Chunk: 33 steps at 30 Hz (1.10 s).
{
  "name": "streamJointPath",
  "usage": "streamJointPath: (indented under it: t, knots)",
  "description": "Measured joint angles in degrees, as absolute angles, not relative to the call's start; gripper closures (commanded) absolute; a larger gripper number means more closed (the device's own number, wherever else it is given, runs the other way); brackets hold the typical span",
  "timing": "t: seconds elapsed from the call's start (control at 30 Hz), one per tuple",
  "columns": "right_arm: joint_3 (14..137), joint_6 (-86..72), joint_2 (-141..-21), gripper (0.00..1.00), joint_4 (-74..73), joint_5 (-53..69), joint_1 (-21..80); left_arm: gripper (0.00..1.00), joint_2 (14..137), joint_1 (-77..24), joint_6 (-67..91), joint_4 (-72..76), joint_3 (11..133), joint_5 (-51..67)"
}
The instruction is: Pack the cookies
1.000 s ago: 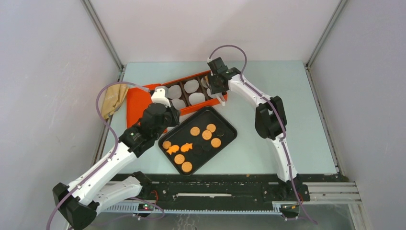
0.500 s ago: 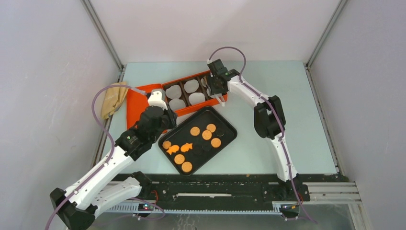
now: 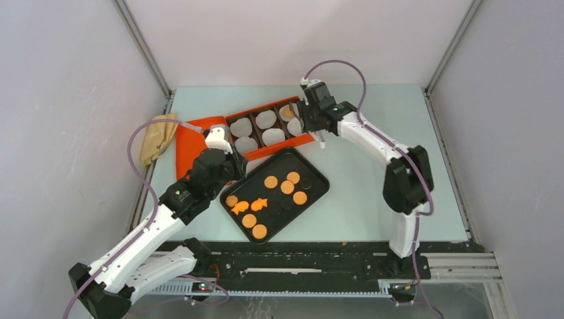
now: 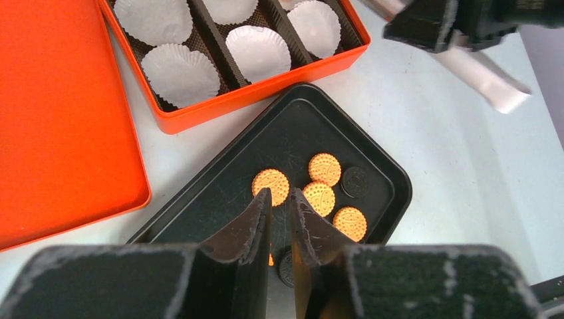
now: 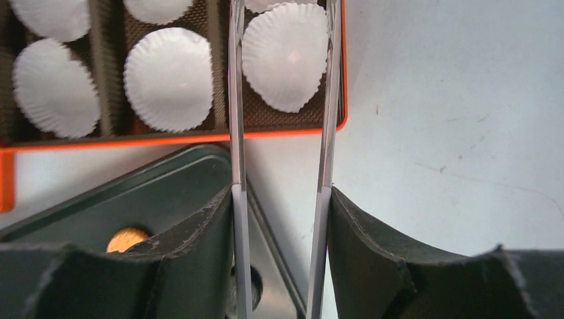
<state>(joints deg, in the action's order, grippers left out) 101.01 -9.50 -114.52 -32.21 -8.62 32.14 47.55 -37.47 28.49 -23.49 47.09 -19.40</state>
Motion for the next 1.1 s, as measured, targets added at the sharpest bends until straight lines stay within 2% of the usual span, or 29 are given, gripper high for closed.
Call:
streamJointPath:
  t: [0.17,0.37,0.6,1.1]
  knots:
    - [92.6,-9.8,-102.9,0.44,-30.5,-9.8,36.1,0.76,47.5,-37.5,28.5,-22.9,46.6,-19.0]
    - [79.0,-11.9,-93.8,0.44,-30.6,-10.1,46.9,0.75,47.6,-37.5,28.6,-22.0,46.6,-19.0]
    - [70.3,-14.2,-93.3,0.41,-34.4,-9.9,56.4,0.74,47.6,-37.5,28.8,-22.0,46.6,-19.1]
    - [70.0,-18.8,-94.7,0.39,-34.3,-7.1,59.9,0.73,42.6,-37.5,30.1,-23.3,44.2,-19.5]
